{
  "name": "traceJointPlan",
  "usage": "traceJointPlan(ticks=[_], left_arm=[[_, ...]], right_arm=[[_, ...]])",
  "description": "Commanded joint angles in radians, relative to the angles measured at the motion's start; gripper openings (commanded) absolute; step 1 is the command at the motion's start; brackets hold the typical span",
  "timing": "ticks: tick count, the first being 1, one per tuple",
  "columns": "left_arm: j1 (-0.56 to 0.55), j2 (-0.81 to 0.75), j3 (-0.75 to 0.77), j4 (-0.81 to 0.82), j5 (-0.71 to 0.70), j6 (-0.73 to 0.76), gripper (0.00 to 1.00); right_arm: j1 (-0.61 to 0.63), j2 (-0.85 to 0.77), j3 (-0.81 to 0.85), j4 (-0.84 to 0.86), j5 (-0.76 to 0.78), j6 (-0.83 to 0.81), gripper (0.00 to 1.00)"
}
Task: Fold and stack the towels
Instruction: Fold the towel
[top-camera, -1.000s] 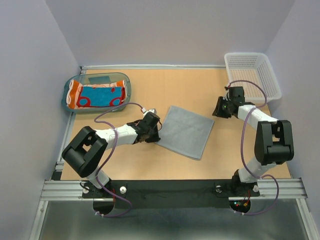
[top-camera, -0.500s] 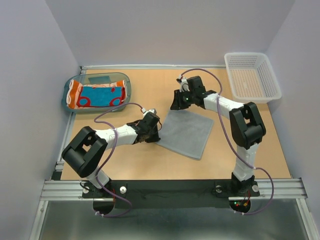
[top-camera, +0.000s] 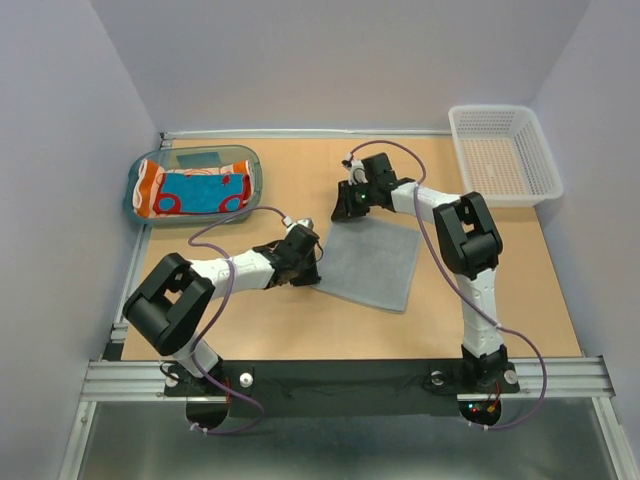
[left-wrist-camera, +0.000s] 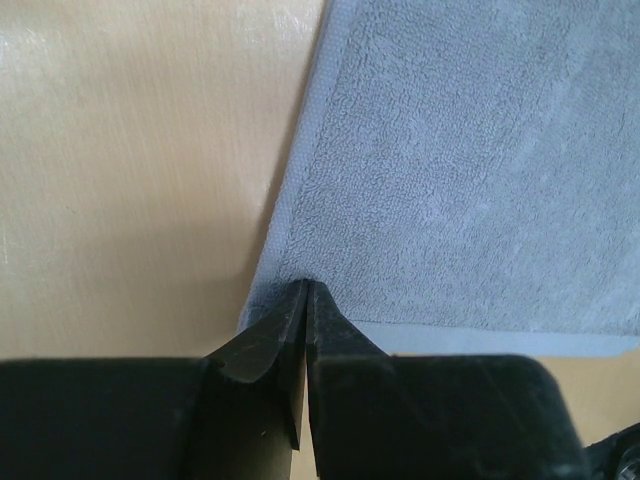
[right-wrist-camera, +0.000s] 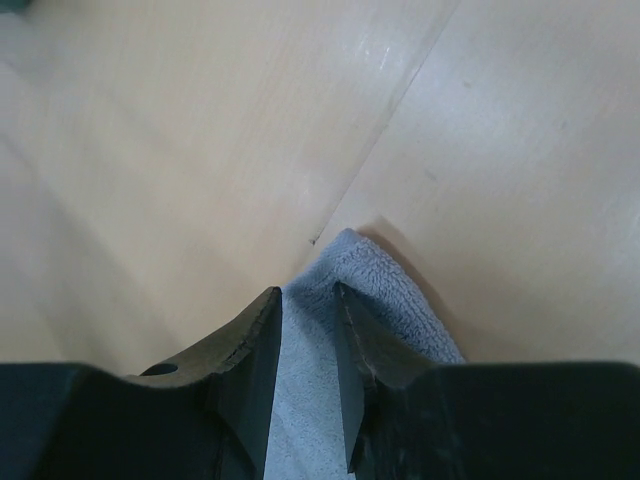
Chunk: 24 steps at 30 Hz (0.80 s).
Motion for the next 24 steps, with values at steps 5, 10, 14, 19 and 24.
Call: traceJointPlan(ticks=[5, 10, 14, 19, 24], left_arm=[[-0.011, -0.009, -0.130, -0.204, 0.077, -0.039, 0.14], [-0.024, -0.118, -0.157, -0.213, 0.083, -0.086, 0.21], [-0.044, -0.223, -0.142, -0.248, 0.047, -0.112, 0.38], [-0.044, -0.332, -0.045, -0.307, -0.044, -0.050, 0.67], [0.018, -0.254, 0.090, -0.331, -0.085, 0.246, 0.74]], right_arm=[[0.005, 0.051, 0.099, 0.022, 0.025, -0.012, 0.34], [0.038, -0.050, 0.050, 0.006, 0.014, -0.036, 0.38], [0.047, -0.202, -0.058, -0.012, 0.037, -0.065, 0.54], [0.007, -0.399, -0.218, -0.084, 0.172, -0.114, 0.66], [-0.160, -0.503, -0.278, -0.197, 0.186, -0.179, 0.65]])
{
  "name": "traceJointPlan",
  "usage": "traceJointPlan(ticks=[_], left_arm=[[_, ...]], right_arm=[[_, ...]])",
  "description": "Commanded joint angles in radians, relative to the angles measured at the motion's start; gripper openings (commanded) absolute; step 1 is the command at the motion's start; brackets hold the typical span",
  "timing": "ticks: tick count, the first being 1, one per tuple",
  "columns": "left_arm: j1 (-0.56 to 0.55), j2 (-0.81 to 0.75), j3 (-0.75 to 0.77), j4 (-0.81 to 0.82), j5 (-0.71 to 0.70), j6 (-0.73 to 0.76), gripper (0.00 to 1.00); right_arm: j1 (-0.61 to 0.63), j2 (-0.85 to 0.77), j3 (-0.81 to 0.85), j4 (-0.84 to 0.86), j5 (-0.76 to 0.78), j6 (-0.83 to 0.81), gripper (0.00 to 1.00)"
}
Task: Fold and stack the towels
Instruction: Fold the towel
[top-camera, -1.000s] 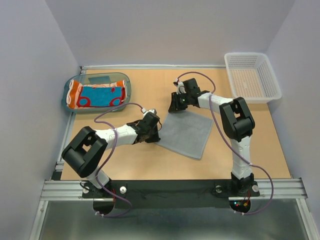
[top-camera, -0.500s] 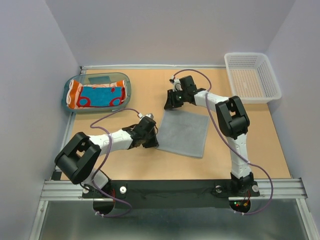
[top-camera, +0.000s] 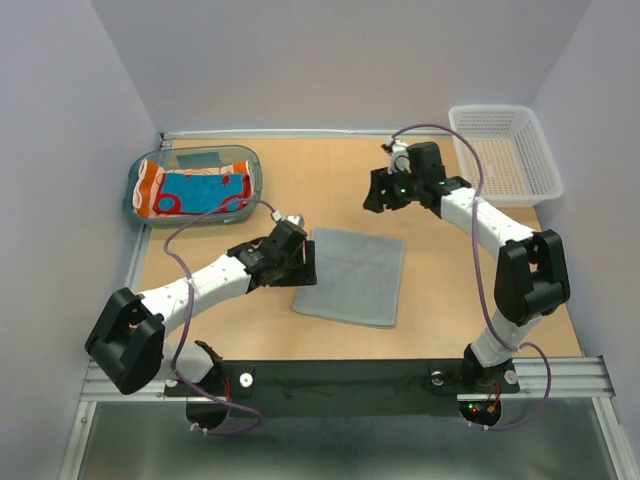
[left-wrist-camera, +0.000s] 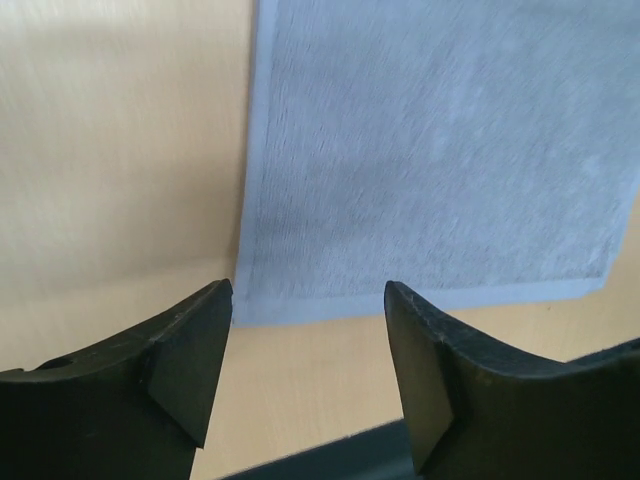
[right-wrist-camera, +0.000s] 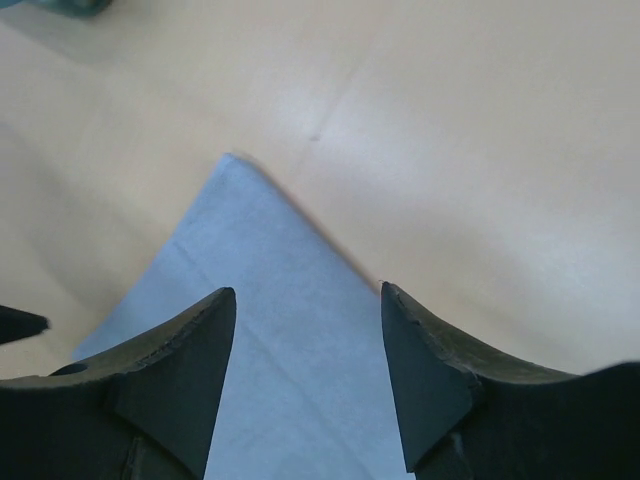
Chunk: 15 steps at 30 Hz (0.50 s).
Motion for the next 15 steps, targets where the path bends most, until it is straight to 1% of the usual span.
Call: traceJointPlan(ticks=[1, 2, 3, 4, 5, 6, 8, 10, 12, 13, 15], left_arm=[[0.072, 0.059, 0.159, -0.026, -0.048, 0.288, 0.75], [0.089, 0.082, 0.184, -0.023, -0.045, 0.332, 0.75], [0.103, 0.128, 0.208, -0.019, -0.045, 0.413, 0.75], [0.113, 0.154, 0.259, -0.012, -0.047, 0.452, 0.75], [0.133, 0.179, 0.285, -0.003, -0.053, 0.486, 0.75], [0.139, 0.226, 0.308, 0.004, -0.053, 0.558, 0.75], [0.149, 0.271, 0.368, 0.038, -0.039, 0.636, 0.74], [0.158, 0.345, 0.431, 0.052, -0.033, 0.745, 0.74], [0.167, 0.429, 0.480, 0.051, -0.022, 0.799, 0.73], [0.179, 0.457, 0.532, 0.044, -0.012, 0.843, 0.72], [0.192, 0.519, 0.578, 0.044, 0.025, 0.879, 0.71]], right_arm=[[-0.147, -0.042, -0.031, -0.116, 0.025, -0.088, 0.64], [-0.164, -0.045, -0.031, -0.136, 0.021, -0.131, 0.63], [-0.185, -0.042, -0.028, -0.165, 0.024, -0.165, 0.62], [-0.191, -0.039, -0.028, -0.179, 0.033, -0.182, 0.62], [-0.196, -0.032, -0.027, -0.188, 0.041, -0.200, 0.61], [-0.198, -0.026, -0.028, -0.214, 0.052, -0.249, 0.61], [-0.199, -0.003, -0.025, -0.239, 0.066, -0.298, 0.60], [-0.199, 0.024, -0.017, -0.270, 0.069, -0.360, 0.59], [-0.199, 0.040, -0.007, -0.290, 0.057, -0.392, 0.57], [-0.199, 0.050, 0.004, -0.306, 0.040, -0.416, 0.56], [-0.199, 0.078, 0.018, -0.323, 0.026, -0.436, 0.53]])
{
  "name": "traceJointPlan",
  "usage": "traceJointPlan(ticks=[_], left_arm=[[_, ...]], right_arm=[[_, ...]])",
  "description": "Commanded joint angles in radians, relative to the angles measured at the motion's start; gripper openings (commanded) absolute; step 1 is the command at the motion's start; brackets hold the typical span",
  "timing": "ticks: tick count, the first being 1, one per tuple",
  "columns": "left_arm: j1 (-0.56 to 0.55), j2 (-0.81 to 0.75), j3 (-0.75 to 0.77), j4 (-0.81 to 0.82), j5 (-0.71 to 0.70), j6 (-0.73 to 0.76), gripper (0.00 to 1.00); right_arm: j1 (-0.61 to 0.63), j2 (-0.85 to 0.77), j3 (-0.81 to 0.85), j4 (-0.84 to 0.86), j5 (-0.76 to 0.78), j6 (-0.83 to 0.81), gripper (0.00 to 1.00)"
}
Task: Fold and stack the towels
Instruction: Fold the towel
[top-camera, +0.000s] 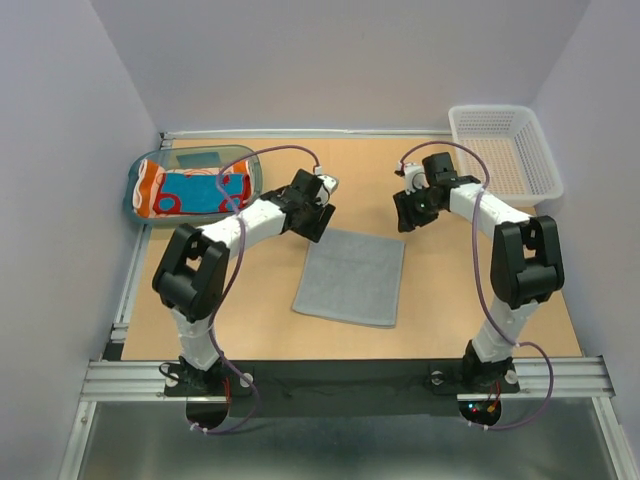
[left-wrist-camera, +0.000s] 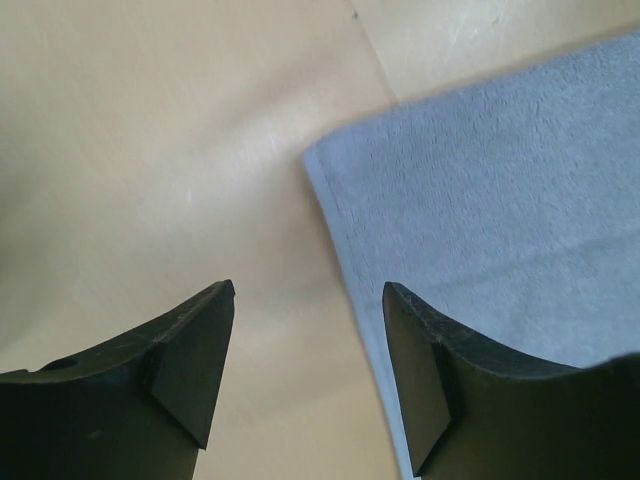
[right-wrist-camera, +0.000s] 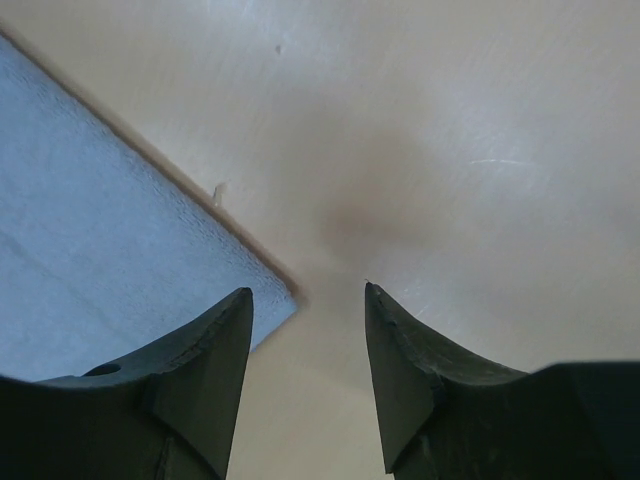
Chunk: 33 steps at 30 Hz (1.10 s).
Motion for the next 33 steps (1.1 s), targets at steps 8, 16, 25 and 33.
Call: traceJointPlan(ticks=[8, 16, 25, 33], left_arm=[[0.051, 0.211, 0.300, -0.045, 0.134, 0.325, 0.68], [0.059, 0.248, 0.323, -0.056, 0.220, 0.414, 0.65], [0.059, 0.274, 0.325, -0.052, 0.243, 0.444, 0.62], [0.073, 0.287, 0.304, -0.049, 0.274, 0.444, 0.61]], right_arm=[[0.005, 0.111, 0.096, -0.155, -0.102, -0.165, 0.45], [0.015, 0.153, 0.129, -0.195, -0.103, -0.188, 0.42], [0.043, 0.194, 0.122, -0.204, -0.062, -0.197, 0.41], [0.063, 0.223, 0.112, -0.204, -0.011, -0.196, 0.32]])
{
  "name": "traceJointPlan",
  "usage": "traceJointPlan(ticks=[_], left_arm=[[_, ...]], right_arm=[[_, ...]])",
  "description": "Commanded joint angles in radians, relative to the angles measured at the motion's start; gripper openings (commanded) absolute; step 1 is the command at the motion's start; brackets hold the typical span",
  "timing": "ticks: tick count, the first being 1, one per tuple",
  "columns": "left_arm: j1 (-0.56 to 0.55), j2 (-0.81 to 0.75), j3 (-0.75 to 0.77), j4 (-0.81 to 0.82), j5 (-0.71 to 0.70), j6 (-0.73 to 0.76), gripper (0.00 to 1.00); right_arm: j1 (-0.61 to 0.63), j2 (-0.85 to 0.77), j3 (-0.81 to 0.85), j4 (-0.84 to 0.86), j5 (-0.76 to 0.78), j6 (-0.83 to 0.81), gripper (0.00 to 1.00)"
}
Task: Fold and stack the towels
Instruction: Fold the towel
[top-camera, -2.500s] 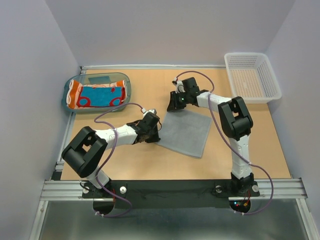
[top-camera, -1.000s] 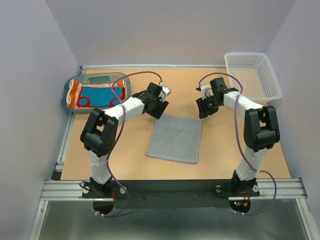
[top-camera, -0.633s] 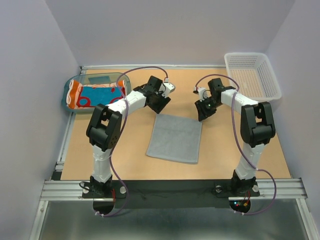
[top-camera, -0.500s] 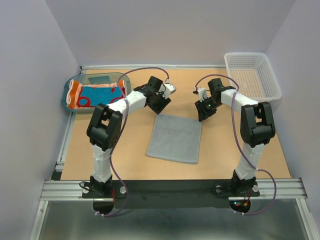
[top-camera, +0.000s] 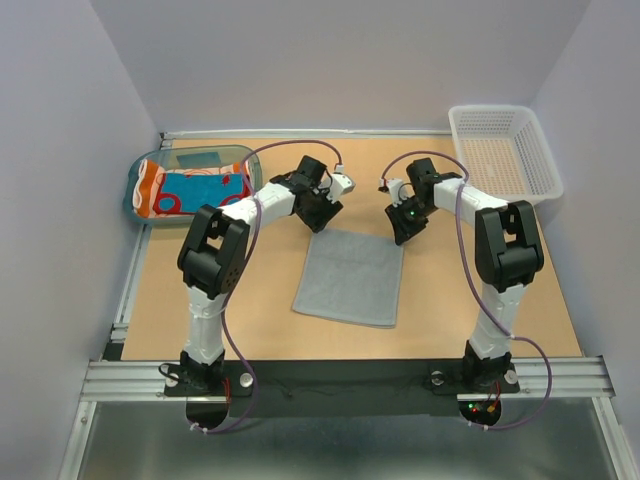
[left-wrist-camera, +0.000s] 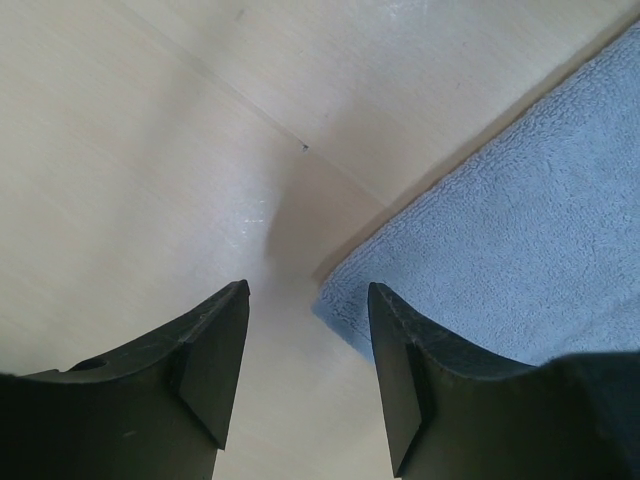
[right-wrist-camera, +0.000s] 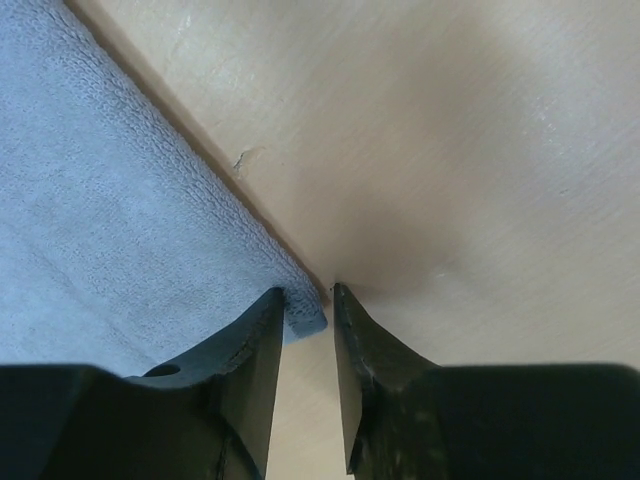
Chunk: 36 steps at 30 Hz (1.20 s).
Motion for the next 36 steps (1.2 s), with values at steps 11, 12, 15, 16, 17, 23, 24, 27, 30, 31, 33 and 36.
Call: traceJointPlan(ticks=[11, 12, 15, 16, 17, 23, 24, 27, 30, 31, 33, 36], left_arm=[[0.025, 0.016, 0.043, -0.043, 0.095, 0.029, 0.59], [0.027, 0.017, 0.043, -0.044, 0.098, 0.028, 0.59], [0.035, 0.042, 0.047, -0.056, 0.112, 0.028, 0.59], [0.033, 0.045, 0.052, -0.058, 0.115, 0.028, 0.56], [0.033, 0.051, 0.055, -0.060, 0.122, 0.028, 0.55], [0.033, 0.097, 0.078, -0.095, 0.142, 0.025, 0.51], [0.035, 0.102, 0.078, -0.101, 0.141, 0.025, 0.49], [0.033, 0.117, 0.080, -0.124, 0.151, 0.026, 0.47], [0.033, 0.122, 0.076, -0.141, 0.174, 0.028, 0.34], [0.033, 0.123, 0.076, -0.144, 0.179, 0.026, 0.34], [0.033, 0.132, 0.076, -0.152, 0.184, 0.026, 0.28], [0.033, 0.151, 0.087, -0.161, 0.179, 0.025, 0.19]], right_arm=[[0.014, 0.044, -0.003, -0.017, 0.062, -0.018, 0.01], [0.015, 0.045, -0.003, -0.017, 0.063, -0.018, 0.00], [0.015, 0.047, 0.000, -0.017, 0.065, -0.020, 0.00], [0.015, 0.047, 0.000, -0.017, 0.066, -0.020, 0.00], [0.015, 0.047, 0.000, -0.017, 0.066, -0.021, 0.00], [0.017, 0.051, -0.002, -0.017, 0.060, -0.021, 0.00], [0.017, 0.051, -0.002, -0.017, 0.060, -0.021, 0.00], [0.017, 0.053, -0.002, -0.017, 0.065, -0.021, 0.01], [0.017, 0.051, -0.002, -0.017, 0.066, -0.020, 0.00], [0.017, 0.051, -0.002, -0.016, 0.065, -0.020, 0.01], [0.018, 0.053, -0.002, -0.017, 0.065, -0.020, 0.00], [0.020, 0.053, 0.001, -0.017, 0.071, -0.020, 0.01]])
